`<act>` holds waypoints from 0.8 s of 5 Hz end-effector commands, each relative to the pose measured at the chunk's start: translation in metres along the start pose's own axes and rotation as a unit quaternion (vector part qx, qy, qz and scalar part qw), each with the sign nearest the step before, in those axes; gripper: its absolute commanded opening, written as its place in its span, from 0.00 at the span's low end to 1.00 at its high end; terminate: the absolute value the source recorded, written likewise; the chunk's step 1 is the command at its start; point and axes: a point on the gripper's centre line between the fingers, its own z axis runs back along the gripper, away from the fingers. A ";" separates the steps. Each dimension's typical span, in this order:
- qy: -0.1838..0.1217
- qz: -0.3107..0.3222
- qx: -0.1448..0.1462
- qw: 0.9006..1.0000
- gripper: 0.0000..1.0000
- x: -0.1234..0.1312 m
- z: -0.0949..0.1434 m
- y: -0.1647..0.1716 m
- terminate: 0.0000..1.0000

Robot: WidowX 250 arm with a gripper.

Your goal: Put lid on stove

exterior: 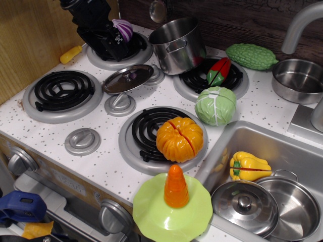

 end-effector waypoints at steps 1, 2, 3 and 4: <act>0.000 0.000 0.000 1.000 1.00 0.000 0.000 0.000 0.00; 0.014 -0.015 -0.005 1.000 1.00 0.004 -0.006 0.003 0.00; 0.014 -0.015 -0.024 0.999 1.00 0.006 -0.012 0.005 0.00; 0.010 -0.021 -0.036 0.999 1.00 0.012 -0.027 0.009 0.00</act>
